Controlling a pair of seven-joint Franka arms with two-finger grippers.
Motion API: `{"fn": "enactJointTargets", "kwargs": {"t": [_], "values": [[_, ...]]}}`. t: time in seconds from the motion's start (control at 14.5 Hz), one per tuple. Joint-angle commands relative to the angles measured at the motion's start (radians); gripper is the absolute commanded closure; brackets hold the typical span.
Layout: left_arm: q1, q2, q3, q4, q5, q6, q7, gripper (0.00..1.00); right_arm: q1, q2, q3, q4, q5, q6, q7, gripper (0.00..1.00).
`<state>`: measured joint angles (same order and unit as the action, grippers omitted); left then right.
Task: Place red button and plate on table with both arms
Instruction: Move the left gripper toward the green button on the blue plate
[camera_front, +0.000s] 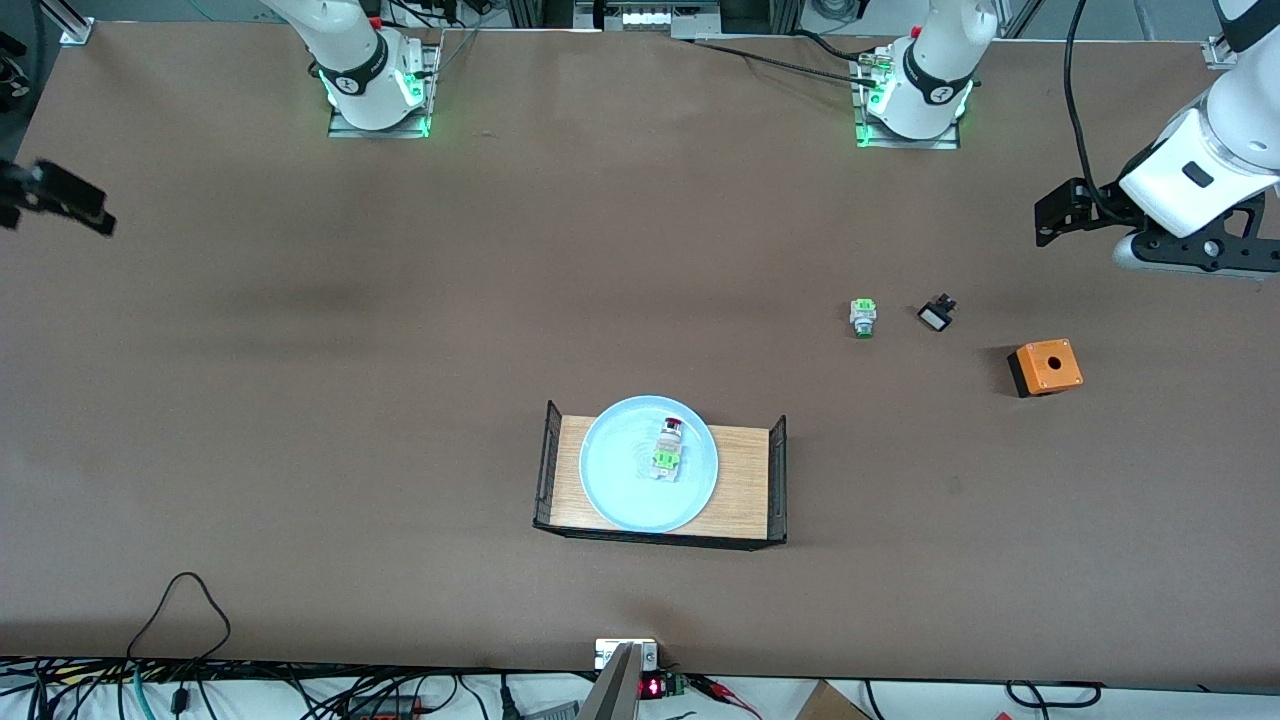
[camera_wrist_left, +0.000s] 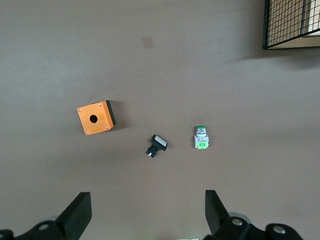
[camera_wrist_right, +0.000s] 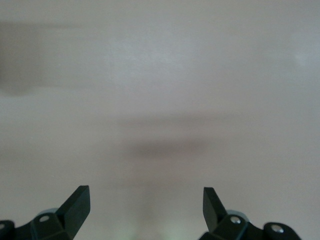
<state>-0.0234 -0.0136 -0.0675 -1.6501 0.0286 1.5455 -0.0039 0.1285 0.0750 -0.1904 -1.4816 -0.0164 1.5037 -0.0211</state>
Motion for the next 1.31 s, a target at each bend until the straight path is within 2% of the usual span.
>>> {"fn": "enactJointTargets", "kwargs": {"t": [0.0, 0.69, 1.03, 1.24], "values": [[0.002, -0.011, -0.005, -0.002, 0.017, 0.005, 0.018, 0.0, -0.01, 0.031, -0.007, 0.041, 0.071, 0.013, -0.008, 0.0], [0.002, -0.008, -0.005, -0.002, 0.002, -0.007, 0.013, 0.0, -0.032, 0.009, -0.029, 0.05, 0.061, -0.036, -0.016, 0.0], [-0.029, 0.012, -0.029, 0.016, -0.006, -0.125, 0.015, 0.0, 0.035, 0.016, -0.014, 0.044, 0.026, -0.046, -0.017, 0.0], [-0.036, 0.023, -0.054, 0.015, -0.125, -0.234, 0.015, 0.0, 0.04, 0.031, -0.014, 0.041, 0.027, -0.045, -0.01, 0.0]]}}
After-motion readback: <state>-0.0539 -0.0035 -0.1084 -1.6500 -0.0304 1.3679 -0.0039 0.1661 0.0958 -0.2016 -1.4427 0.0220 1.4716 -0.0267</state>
